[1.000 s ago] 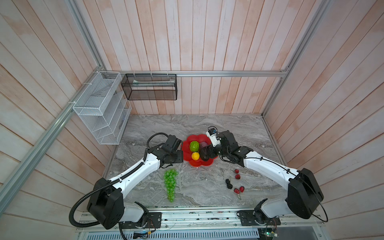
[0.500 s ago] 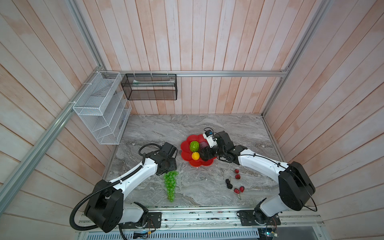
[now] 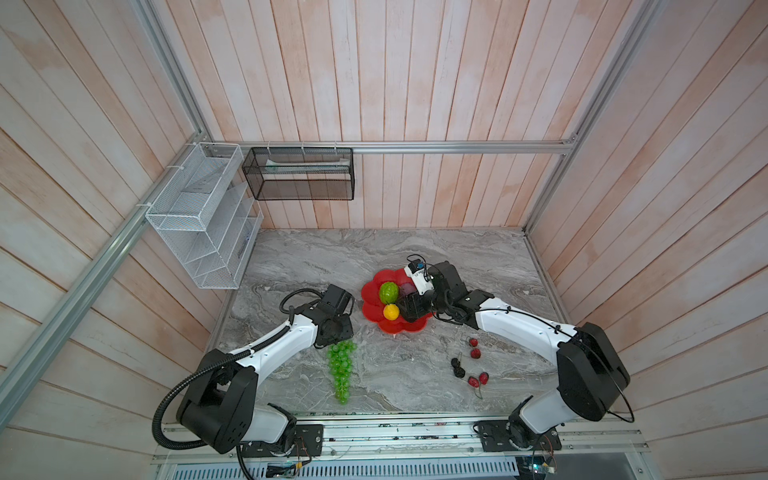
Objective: Place and organize the fake fruits in the fruit bowl
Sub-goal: 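Lower the left gripper onto the grape stem and grasp it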
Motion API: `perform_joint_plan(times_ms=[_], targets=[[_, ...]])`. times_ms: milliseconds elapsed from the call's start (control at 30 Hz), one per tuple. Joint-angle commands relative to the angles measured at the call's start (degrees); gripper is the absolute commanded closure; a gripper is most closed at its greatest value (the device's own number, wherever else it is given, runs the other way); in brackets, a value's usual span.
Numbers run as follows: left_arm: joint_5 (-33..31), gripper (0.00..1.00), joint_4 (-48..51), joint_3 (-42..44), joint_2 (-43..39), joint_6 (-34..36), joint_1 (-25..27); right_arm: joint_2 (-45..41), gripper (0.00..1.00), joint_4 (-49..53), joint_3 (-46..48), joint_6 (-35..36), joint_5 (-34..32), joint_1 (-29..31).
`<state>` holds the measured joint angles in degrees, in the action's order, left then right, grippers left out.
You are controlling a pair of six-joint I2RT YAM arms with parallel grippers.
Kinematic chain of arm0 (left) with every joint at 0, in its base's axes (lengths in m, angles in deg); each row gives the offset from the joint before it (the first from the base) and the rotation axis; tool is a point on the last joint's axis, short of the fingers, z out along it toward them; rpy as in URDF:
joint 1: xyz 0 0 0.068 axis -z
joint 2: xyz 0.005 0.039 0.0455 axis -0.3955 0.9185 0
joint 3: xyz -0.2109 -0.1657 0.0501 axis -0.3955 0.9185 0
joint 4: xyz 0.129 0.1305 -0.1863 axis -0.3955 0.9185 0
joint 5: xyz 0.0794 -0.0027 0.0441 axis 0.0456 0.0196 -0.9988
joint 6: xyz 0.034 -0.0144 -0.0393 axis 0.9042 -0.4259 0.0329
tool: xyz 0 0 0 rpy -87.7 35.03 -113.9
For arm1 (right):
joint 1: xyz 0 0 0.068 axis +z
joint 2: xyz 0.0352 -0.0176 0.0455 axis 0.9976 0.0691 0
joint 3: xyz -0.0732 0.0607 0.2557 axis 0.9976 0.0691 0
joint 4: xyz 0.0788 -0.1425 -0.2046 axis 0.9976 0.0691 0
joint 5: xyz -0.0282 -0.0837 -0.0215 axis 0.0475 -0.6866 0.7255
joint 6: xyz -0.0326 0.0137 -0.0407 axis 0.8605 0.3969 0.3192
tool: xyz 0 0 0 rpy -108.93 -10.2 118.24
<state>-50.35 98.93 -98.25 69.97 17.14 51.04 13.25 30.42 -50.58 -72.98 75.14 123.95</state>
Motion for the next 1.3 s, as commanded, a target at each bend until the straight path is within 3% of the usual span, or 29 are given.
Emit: perform_joint_plan(times_ms=[0, 67, 167, 333, 467, 700, 1000, 1100, 1267], targets=[[1.22, 0.63, -1.55, 0.26, 1.0, 1.31, -0.59, 1.44, 0.32, -0.39, -1.82, 0.47, 0.22, 0.36], [1.52, 0.71, -1.97, 0.33, 1.22, 1.51, -0.68, 1.69, 0.33, -0.37, -1.97, 0.46, 0.36, 0.32], [1.43, 0.72, -2.55, 0.39, 1.56, 1.71, -0.77, 1.73, 0.33, -0.53, -1.86, 0.47, 0.41, 0.42], [1.69, 0.85, -2.4, 0.41, 1.91, 2.54, -0.86, 1.76, 0.33, -0.9, -1.18, 0.3, 0.16, 0.41], [1.85, 0.86, -0.88, -0.08, 1.51, 3.57, -0.85, 1.75, 0.33, -1.44, -0.8, 0.12, 0.08, 0.41], [2.14, 1.0, 1.3, -0.89, -0.41, 4.79, -0.85, 2.02, 0.34, -2.15, -0.65, -0.05, 0.19, 0.41], [3.29, 0.99, 4.77, -3.04, -3.71, 6.1, -1.2, 1.28, 0.34, -2.53, -0.3, -0.05, -0.29, 0.41], [3.79, 0.77, 6.52, -3.57, -3.42, 7.77, -1.2, 1.45, 0.34, -2.67, -0.3, -0.21, -0.04, 0.41], [3.93, 0.64, 7.31, -3.19, -2.25, 9.6, -1.2, 1.58, 0.34, -2.89, -0.29, -0.32, 0.33, 0.51]])
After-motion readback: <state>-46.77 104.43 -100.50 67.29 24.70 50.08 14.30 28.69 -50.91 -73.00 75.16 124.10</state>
